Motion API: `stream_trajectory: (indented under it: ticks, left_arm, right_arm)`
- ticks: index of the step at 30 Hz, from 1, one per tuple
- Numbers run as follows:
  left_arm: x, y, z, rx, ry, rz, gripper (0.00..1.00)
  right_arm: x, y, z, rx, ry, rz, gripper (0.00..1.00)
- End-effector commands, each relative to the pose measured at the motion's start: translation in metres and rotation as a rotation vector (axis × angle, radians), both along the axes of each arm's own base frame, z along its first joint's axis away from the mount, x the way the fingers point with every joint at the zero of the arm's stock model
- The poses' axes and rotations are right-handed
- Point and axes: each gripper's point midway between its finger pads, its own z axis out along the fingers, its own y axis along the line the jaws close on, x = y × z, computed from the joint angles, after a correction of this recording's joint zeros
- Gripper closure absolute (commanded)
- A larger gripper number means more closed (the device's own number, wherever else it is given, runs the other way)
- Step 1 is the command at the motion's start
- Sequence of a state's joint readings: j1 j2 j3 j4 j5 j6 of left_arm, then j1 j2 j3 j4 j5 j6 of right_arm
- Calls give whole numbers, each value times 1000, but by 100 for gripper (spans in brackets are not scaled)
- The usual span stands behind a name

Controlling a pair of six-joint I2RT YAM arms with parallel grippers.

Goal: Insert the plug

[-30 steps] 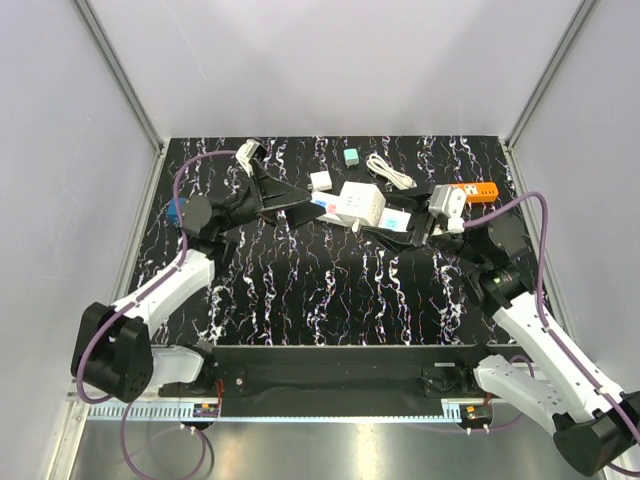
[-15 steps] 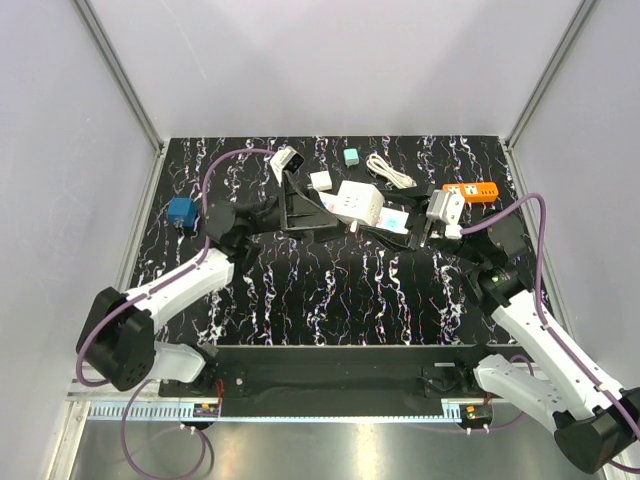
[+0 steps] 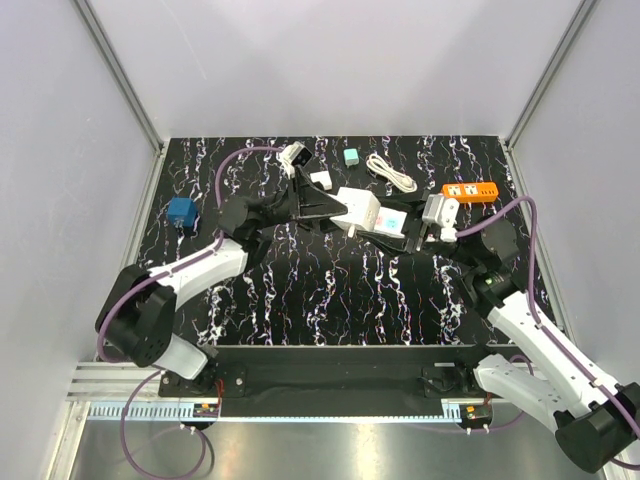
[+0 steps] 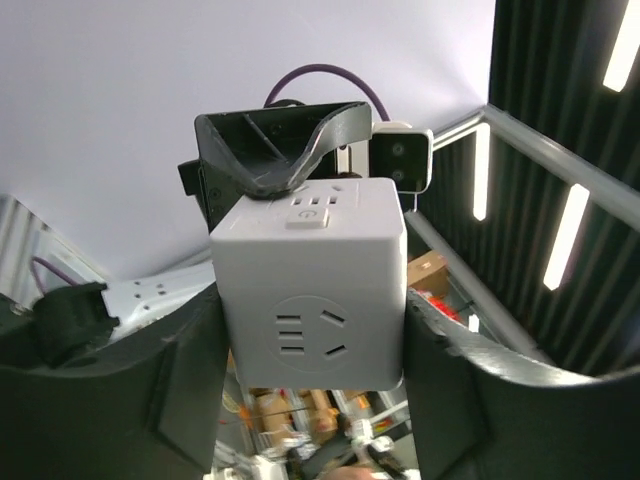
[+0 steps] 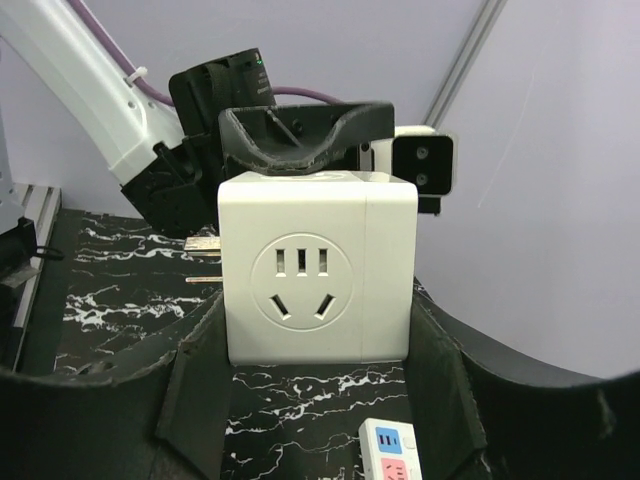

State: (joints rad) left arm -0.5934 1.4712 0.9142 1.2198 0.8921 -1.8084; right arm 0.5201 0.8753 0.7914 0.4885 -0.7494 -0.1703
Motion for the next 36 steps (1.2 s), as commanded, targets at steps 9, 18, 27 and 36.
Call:
stream_trajectory:
  ticks: [9, 18, 27, 36]
  left_arm:
    - [-22, 18, 31, -128, -199, -41, 100]
    - [1, 27, -25, 93, -345, 21, 100]
    - [1, 26, -76, 557, -692, 195, 100]
    - [-46, 24, -76, 455, -817, 59, 100]
  right_arm:
    - [8, -4, 7, 47, 176, -60, 28]
    - [-16, -8, -55, -97, 734, -43, 0]
    - [-46, 0, -57, -252, 1092, 74, 2]
    - [-46, -2, -51, -327, 1149, 54, 1]
